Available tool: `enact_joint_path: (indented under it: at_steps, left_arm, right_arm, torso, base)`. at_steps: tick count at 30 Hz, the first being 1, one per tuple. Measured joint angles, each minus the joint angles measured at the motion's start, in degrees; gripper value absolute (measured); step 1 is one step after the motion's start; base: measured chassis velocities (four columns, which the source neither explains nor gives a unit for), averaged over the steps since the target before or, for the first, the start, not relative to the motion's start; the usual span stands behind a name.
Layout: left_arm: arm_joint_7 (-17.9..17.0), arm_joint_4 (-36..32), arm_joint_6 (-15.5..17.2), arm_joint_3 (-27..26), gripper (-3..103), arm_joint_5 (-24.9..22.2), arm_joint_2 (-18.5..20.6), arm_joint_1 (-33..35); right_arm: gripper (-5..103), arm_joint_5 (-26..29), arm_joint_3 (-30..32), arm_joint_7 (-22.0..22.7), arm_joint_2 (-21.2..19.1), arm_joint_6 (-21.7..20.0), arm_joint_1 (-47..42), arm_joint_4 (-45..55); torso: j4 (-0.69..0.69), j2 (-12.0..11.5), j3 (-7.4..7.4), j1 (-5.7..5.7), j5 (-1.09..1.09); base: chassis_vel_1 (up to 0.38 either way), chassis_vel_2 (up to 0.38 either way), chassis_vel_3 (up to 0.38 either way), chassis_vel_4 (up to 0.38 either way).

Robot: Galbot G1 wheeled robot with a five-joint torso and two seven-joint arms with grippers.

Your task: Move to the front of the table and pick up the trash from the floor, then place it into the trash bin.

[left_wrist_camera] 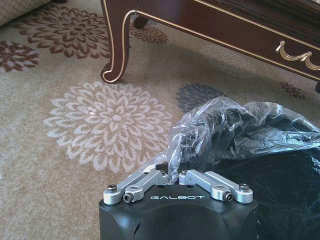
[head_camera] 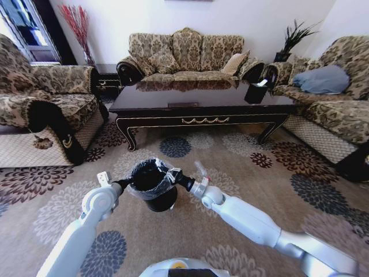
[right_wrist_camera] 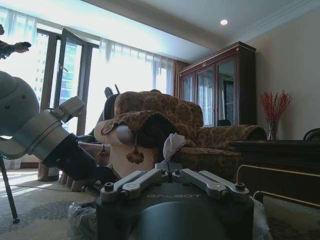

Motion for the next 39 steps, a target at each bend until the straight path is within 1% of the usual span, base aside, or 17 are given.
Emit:
enact_joint_path:
  at_steps: [4,5,7,10,12,16,17,20,22,25,27,28,31,33,34,37,39]
  left_arm:
    - [0.0,0.1,0.0,-0.1,4,0.0,0.0,-0.1]
    - [0.0,0.1,0.0,-0.1,4,0.0,0.0,-0.1]
    - [0.0,0.2,0.0,-0.1,4,-0.1,0.0,-0.2]
    - [0.0,0.4,0.0,0.0,4,-0.1,0.0,-0.4]
    - [0.0,0.4,0.0,0.0,4,-0.1,0.0,-0.4]
    - [0.0,0.5,-0.1,0.0,4,-0.1,0.2,-0.5]
    - [0.0,0.5,-0.1,0.0,4,-0.1,0.2,-0.5]
    - [0.0,0.6,-0.1,-0.2,4,-0.1,0.4,-0.5]
    - [0.0,0.6,-0.1,-0.3,4,-0.1,0.5,-0.5]
    - [0.1,0.7,-0.1,-0.9,4,-0.1,0.8,-0.3]
    - [0.1,0.7,-0.1,-1.3,4,-0.1,0.9,-0.1]
    - [0.1,0.7,-0.1,-1.6,4,-0.1,1.0,0.0]
    - [0.3,0.6,-0.1,-5.0,4,-1.5,2.3,0.6]
    - [0.3,0.6,-0.1,-5.9,4,-1.8,2.7,0.7]
    - [0.2,0.6,-0.4,-7.4,4,-2.2,3.6,0.8]
    - [-0.1,0.9,-0.9,-10.3,4,-3.1,5.3,1.0]
    - [-0.3,1.0,-1.0,-10.9,4,-3.4,5.6,1.1]
  right_arm:
    - [0,0.0,-0.1,-0.2,-0.1,0.0,0.0,-0.2]
    - [-3,0.0,-0.1,-0.3,-0.1,0.0,0.0,-0.3]
    - [1,0.0,-0.1,-0.5,-0.3,0.0,-0.1,-0.3]
    - [18,0.0,-0.1,-0.6,-0.5,-0.1,-0.2,-0.1]
    - [18,0.0,-0.1,-0.7,-0.5,-0.1,-0.2,-0.1]
    - [40,0.1,0.1,-0.7,-0.9,-0.2,-0.2,0.3]
    - [40,0.1,0.1,-0.7,-0.9,-0.2,-0.2,0.3]
    - [56,0.2,0.4,-0.7,-1.0,-0.2,-0.2,0.3]
    - [56,0.2,0.4,-0.7,-1.0,-0.2,-0.2,0.3]
    - [72,0.3,0.9,-0.7,-1.0,-0.2,-0.3,0.3]
    - [72,0.3,1.2,-0.7,-1.0,-0.2,-0.3,0.2]
    - [77,0.4,1.4,-0.6,-1.0,-0.2,-0.4,0.2]
    - [94,0.4,3.8,1.7,-0.8,-0.6,-0.4,-1.3]
    - [94,0.0,4.5,3.1,-0.8,-1.1,-0.4,-1.8]
    - [98,-0.7,5.4,6.0,-0.7,-2.4,-0.4,-2.5]
    - [100,-1.4,6.8,14.3,-0.8,-6.2,-0.4,-4.4]
    - [100,-1.4,7.0,15.8,-0.8,-7.0,-0.5,-4.7]
  torso:
    - [0.01,0.0,0.0,0.0,0.0]
    - [0.0,0.0,0.0,0.0,0.0]
    - [0.0,0.0,0.0,0.0,0.0]
    - [0.0,0.0,0.0,0.0,0.0]
    - [0.0,0.0,0.0,0.0,0.0]
    - [0.0,0.0,0.0,0.0,0.0]
    - [0.0,0.0,0.0,0.0,0.0]
    - [0.0,0.0,0.0,0.0,0.0]
    - [0.0,0.0,0.0,0.0,0.0]
    - [0.0,0.0,0.0,0.0,0.0]
    - [0.0,0.0,0.0,0.0,0.0]
    - [0.0,0.0,0.0,0.0,0.0]
    - [0.0,0.0,0.0,0.0,0.0]
    - [0.0,0.0,0.0,0.0,0.0]
    - [0.0,0.0,0.0,0.0,0.0]
    - [0.01,0.0,0.0,0.01,0.0]
    - [0.01,0.0,0.0,0.0,0.0]
  base:
    - [0.0,0.0,0.0,0.0]
    - [0.0,0.0,0.0,0.0]
    - [0.0,0.0,0.0,0.0]
    - [0.0,0.0,0.0,0.0]
    - [0.0,0.0,0.0,0.0]
    - [0.0,0.0,0.0,0.0]
    - [0.0,0.0,0.0,0.0]
    - [0.0,0.0,0.0,0.0]
    - [0.0,0.0,0.0,0.0]
    - [0.0,0.0,0.0,0.0]
    - [0.0,0.0,0.0,0.0]
    - [0.0,0.0,0.0,0.0]
    - [0.0,0.0,0.0,0.0]
    - [0.0,0.0,0.0,0.0]
    - [0.0,0.0,0.0,0.0]
    - [0.0,0.0,0.0,0.0]
    - [0.0,0.0,0.0,0.0]
